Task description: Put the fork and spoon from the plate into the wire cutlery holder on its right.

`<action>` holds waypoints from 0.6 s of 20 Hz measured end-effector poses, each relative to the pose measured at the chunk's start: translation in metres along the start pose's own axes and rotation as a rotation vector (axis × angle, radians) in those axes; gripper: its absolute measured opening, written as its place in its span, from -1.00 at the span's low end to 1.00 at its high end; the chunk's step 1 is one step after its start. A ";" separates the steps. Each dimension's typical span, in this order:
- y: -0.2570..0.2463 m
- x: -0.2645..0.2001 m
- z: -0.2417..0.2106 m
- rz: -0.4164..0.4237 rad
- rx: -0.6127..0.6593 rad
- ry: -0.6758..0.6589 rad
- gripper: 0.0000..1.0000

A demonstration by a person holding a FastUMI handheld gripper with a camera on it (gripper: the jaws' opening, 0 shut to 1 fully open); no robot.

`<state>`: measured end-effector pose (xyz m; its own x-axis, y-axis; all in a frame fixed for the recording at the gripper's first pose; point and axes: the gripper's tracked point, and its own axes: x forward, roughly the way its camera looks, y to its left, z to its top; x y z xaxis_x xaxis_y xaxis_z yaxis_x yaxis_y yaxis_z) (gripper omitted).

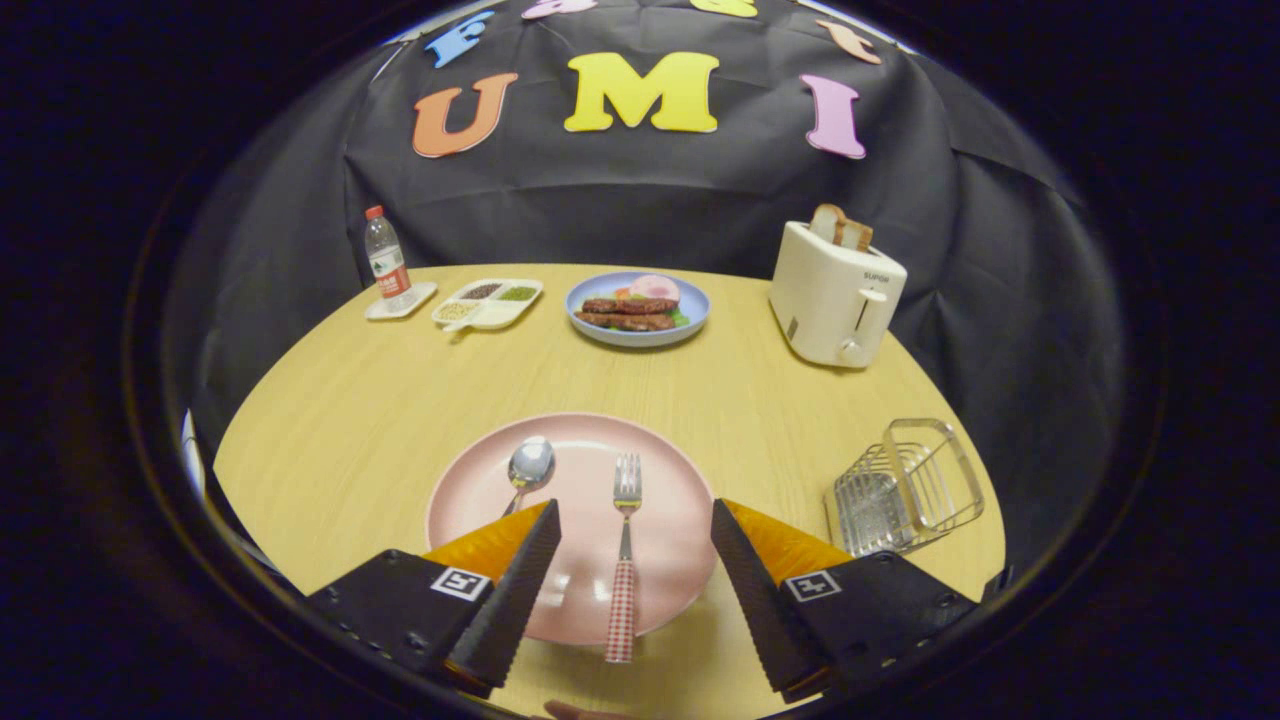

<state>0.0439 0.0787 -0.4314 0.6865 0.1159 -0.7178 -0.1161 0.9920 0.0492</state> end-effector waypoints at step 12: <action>0.006 0.029 -0.043 0.023 0.020 0.132 -0.18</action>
<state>0.0322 0.0858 -0.4822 0.5832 0.1329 -0.8014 -0.1155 0.9901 0.0801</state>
